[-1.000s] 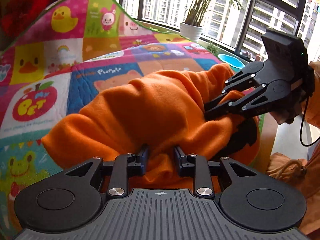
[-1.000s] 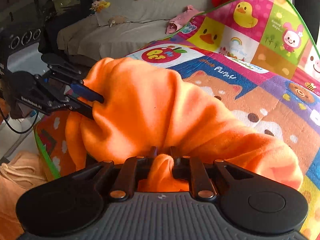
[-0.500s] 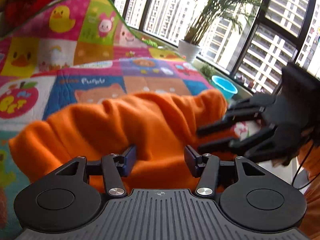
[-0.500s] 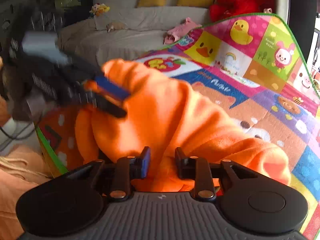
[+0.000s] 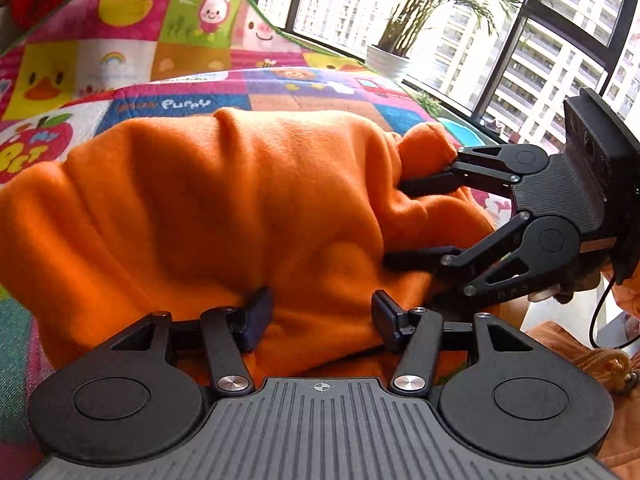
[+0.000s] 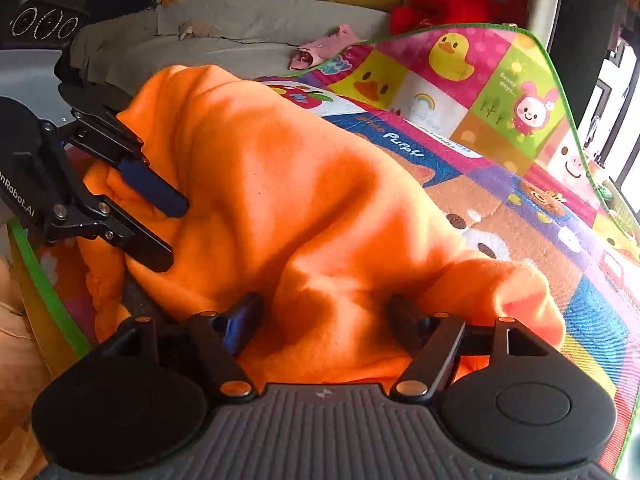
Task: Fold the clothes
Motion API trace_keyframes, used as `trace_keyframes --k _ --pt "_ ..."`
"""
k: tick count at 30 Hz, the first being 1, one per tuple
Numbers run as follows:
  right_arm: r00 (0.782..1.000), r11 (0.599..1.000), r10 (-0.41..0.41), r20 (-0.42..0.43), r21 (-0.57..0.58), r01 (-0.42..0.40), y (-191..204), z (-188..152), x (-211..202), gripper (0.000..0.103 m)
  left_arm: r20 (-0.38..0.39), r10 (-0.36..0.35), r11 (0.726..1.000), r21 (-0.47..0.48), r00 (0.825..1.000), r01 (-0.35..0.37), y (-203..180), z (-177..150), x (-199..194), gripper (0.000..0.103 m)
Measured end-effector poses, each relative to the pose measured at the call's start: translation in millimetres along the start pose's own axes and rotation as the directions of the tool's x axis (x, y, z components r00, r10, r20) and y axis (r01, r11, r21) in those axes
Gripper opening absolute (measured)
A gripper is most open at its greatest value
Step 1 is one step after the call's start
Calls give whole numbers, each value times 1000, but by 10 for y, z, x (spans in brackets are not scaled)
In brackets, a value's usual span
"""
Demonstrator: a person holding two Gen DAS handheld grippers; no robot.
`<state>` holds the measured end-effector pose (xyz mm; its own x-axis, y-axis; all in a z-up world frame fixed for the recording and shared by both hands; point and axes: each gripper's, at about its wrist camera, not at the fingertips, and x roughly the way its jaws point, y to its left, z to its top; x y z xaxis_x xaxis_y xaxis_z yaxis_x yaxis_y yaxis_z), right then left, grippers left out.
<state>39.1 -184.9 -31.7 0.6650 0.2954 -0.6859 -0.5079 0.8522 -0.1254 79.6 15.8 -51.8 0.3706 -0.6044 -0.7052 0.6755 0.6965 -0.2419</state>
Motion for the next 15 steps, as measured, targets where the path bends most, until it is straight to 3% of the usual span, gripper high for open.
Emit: trace_keyframes --k 2,6,8,11,15 --pt "1000 1000 -1 0 4 1 -9 -10 11 73 6 -5 1000 -30 1000 5 10 15 -99 62" --pt "1000 1000 -2 8 15 2 -6 -22 5 73 120 -3 998 -69 993 11 24 11 -512 81" --pt "1000 1000 -3 11 19 3 -6 -23 -6 74 150 80 993 -98 985 -66 74 -1 -632 84" --pt "1000 1000 0 15 21 0 -16 9 -59 74 91 257 961 -134 962 -244 223 -22 -503 78" --pt "992 991 9 125 129 -26 -307 142 -464 74 28 329 944 -51 944 -327 237 -103 -259 75"
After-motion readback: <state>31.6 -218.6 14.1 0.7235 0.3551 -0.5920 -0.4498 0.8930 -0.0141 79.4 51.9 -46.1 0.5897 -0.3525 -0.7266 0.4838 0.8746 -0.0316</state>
